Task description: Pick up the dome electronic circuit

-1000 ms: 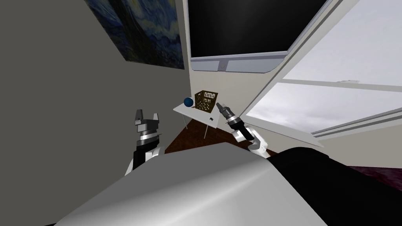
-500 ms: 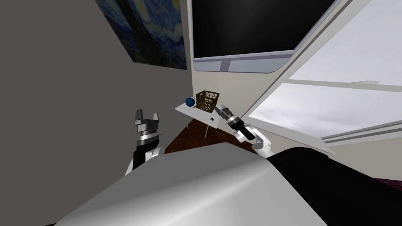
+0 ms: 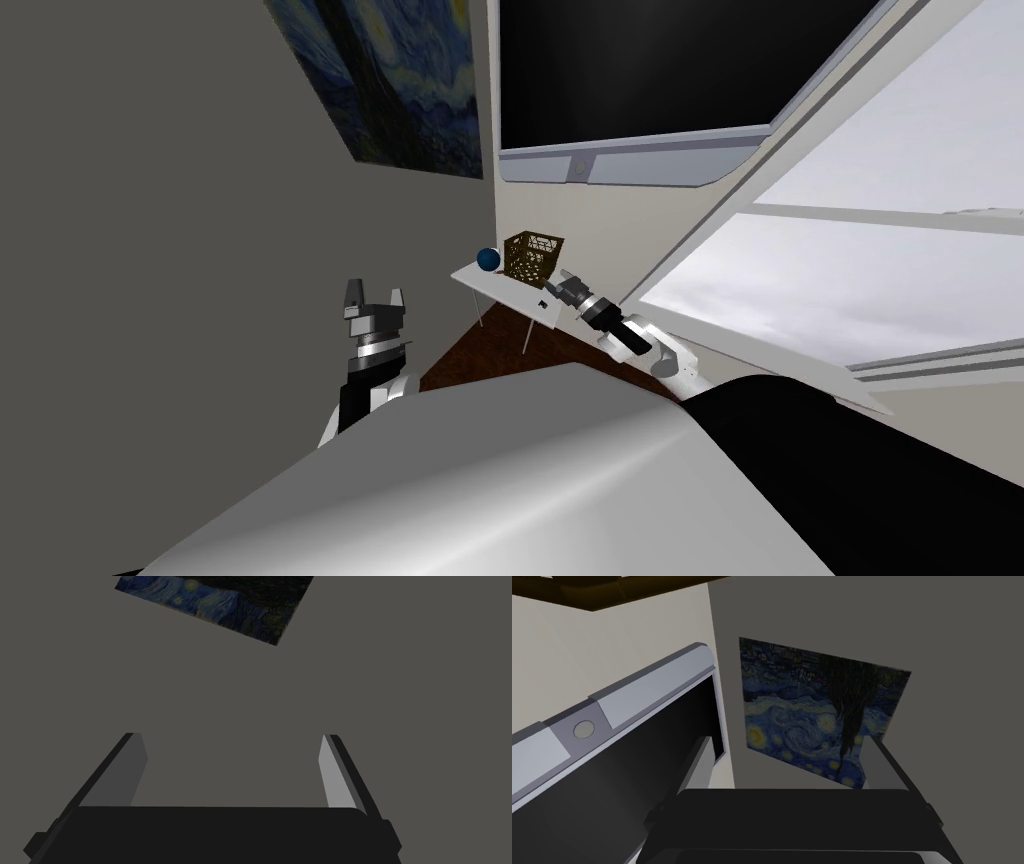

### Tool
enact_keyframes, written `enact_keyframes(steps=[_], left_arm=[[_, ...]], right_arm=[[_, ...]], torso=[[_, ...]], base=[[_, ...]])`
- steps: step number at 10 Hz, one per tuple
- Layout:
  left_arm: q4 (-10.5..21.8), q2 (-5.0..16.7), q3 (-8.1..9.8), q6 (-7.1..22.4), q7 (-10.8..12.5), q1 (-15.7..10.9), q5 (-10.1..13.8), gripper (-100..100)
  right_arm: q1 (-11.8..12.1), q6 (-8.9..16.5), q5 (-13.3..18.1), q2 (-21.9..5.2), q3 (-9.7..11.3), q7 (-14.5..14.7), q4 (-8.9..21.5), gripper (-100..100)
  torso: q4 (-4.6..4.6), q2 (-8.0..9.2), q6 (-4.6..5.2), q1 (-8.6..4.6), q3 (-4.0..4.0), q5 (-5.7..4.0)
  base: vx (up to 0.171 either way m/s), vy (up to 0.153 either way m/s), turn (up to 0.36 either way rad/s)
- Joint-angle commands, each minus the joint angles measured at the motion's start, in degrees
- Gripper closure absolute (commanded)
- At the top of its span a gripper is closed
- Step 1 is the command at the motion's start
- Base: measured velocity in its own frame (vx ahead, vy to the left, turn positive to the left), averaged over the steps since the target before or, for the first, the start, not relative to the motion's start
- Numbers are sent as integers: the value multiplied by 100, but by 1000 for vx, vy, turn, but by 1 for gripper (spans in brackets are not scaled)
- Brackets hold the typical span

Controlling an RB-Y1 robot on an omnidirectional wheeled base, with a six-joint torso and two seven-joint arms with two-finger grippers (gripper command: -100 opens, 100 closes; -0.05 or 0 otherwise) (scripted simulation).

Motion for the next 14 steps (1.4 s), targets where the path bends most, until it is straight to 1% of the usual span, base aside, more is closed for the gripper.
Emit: enact_keyframes(steps=[1, 2, 3, 4, 5, 6, 7, 8, 9, 10, 11, 12, 13, 14], left_arm=[[0, 0, 0, 0, 0, 0, 0, 0], [0, 0, 0, 0, 0, -1, 0, 0], [0, 0, 0, 0, 0, 0, 0, 0], [0, 0, 0, 0, 0, 0, 0, 0], [0, 0, 0, 0, 0, 0, 0, 0], [0, 0, 0, 0, 0, 0, 0, 0], [0, 0, 0, 0, 0, 0, 0, 0], [0, 0, 0, 0, 0, 0, 0, 0], [0, 0, 0, 0, 0, 0, 0, 0], [0, 0, 0, 0, 0, 0, 0, 0], [0, 0, 0, 0, 0, 0, 0, 0], [0, 0, 0, 0, 0, 0, 0, 0], [0, 0, 0, 0, 0, 1, 0, 0], [0, 0, 0, 0, 0, 1, 0, 0]], right_arm=[[50, 156, 40, -286, 93, 286, 8, -100], [50, 156, 40, -469, 93, 343, 8, -100], [50, 156, 40, -537, 93, 343, 8, -100], [96, 294, 78, -763, 192, 612, 16, -100], [96, 294, 78, -923, 192, 618, 16, -100], [147, 424, 117, -1094, 303, 860, 31, -100], [147, 424, 117, -1270, 303, 886, 31, -100], [147, 424, 117, -1339, 303, 886, 31, -100], [205, 547, 157, -1560, 426, 1147, 53, -100], [205, 547, 157, -1740, 426, 1147, 53, -100], [269, 661, 198, -1927, 560, 1375, 81, -100], [269, 661, 198, -2077, 560, 1399, 81, -100], [269, 661, 198, -2139, 560, 1399, 81, -100], [339, 767, 240, -2365, 704, 1642, 115, -100]], torso=[[0, 0, 0, 0, 0, 0], [-1, -2, -3, 2, -1, 0], [-1, -2, 0, 1, -1, 0], [0, -2, 1, 3, -1, 0], [-1, -3, -2, 5, -2, 1], [-1, -4, -1, 4, -2, 1], [-2, -6, -3, 5, -4, 1], [-2, -7, 0, 4, -4, 1], [-1, -5, 2, 5, -3, 1], [-2, -6, -2, 6, -4, 1], [-2, -8, 0, 6, -5, 1], [-3, -11, -3, 7, -6, 1], [-2, -11, 2, 5, -6, 1], [-2, -8, 2, 6, -4, 1]], base=[[-3, -13, 127], [-2, -16, 77], [-1, -8, -10], [1, -5, 113], [2, -9, 93], [8, -8, 162], [8, -11, 81], [4, -6, -11], [10, -2, 137], [12, -6, 93], [18, -3, 184], [18, -9, 65], [9, -6, -28], [15, 2, 131]])
